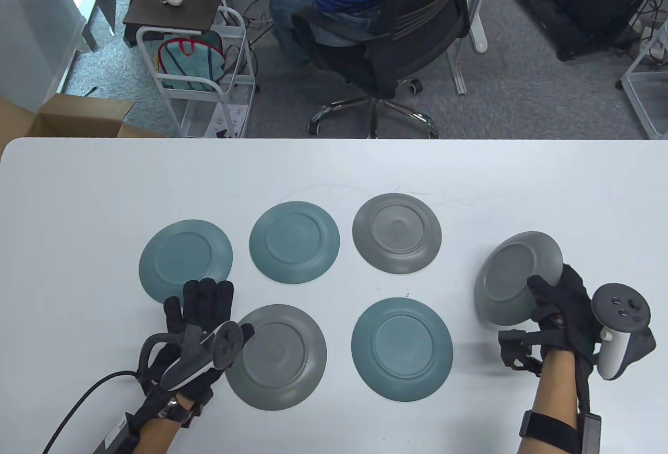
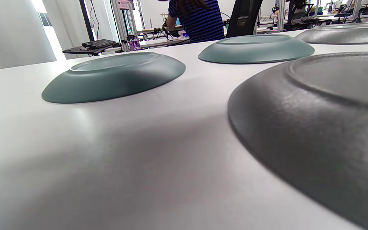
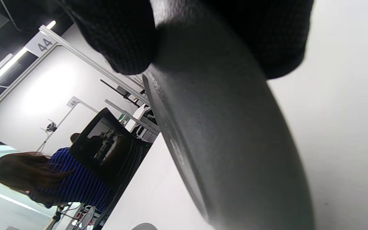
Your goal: Flip plate to back facing up
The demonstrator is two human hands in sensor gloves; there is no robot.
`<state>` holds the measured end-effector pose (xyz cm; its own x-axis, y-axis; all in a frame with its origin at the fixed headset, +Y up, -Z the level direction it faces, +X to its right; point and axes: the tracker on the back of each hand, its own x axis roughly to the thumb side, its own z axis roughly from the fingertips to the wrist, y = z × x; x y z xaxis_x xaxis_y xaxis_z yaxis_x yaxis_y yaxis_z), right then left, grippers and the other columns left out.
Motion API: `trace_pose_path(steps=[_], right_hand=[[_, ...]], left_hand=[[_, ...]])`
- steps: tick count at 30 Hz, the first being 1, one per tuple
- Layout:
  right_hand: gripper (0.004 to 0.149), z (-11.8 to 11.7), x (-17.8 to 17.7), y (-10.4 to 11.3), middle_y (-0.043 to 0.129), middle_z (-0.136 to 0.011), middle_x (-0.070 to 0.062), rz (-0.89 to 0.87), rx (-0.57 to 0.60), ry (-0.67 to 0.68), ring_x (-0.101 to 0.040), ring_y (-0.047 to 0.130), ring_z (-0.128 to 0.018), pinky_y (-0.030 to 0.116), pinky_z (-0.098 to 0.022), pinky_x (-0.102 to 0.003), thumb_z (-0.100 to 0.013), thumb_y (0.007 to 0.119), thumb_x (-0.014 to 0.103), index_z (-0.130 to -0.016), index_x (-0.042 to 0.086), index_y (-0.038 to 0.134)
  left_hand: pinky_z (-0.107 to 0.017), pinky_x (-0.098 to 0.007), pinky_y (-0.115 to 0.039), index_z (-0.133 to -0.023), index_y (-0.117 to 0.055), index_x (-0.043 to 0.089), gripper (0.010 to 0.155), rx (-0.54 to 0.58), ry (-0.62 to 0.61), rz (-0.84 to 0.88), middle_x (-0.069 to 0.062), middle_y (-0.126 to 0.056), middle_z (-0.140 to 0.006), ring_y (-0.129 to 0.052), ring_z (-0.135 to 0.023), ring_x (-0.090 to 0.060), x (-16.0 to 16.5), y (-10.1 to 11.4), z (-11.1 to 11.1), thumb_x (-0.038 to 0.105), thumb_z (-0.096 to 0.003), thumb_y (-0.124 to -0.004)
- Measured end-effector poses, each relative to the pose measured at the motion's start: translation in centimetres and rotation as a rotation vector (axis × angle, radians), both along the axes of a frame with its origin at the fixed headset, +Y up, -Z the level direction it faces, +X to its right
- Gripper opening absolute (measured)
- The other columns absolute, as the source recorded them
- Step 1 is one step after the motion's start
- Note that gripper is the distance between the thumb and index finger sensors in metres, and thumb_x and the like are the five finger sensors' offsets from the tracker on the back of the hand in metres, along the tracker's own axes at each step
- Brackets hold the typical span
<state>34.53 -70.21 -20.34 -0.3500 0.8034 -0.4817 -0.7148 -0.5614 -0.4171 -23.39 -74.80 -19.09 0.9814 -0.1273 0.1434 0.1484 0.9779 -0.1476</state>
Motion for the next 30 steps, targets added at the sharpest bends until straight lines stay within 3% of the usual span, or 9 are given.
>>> trace_pose_path(steps=[12,30], right_hand=[[0.073,2.0,2.3,-4.0,0.086,-0.075,-0.016,-0.068,-0.171,-0.105,-0.031,0.096,-0.05,0.085,-0.037,-0.039,-0.05,0.079,0.035,-0.105,-0.004,0.05],[0.073,3.0,2.7,-7.0,0.087,-0.078,-0.021,0.035,-0.35,-0.146,-0.033,0.096,-0.051,0.084,-0.038,-0.041,-0.05,0.076,0.041,-0.104,-0.003,0.054]], left_hand=[[-0.078,-0.068,-0.035,-0.12,-0.021,0.017,0.086,0.001,0.002,-0.001,-0.019,-0.029,-0.122,-0.037,-0.117,-0.048,0.0,0.0,0.0,0.07,-0.0556,-0.042],[-0.078,-0.068,-0.036,-0.12,-0.021,0.017,0.086,-0.005,0.004,-0.007,-0.019,-0.029,-0.122,-0.037,-0.117,-0.048,0.0,-0.1,0.0,0.07,-0.0557,-0.042]])
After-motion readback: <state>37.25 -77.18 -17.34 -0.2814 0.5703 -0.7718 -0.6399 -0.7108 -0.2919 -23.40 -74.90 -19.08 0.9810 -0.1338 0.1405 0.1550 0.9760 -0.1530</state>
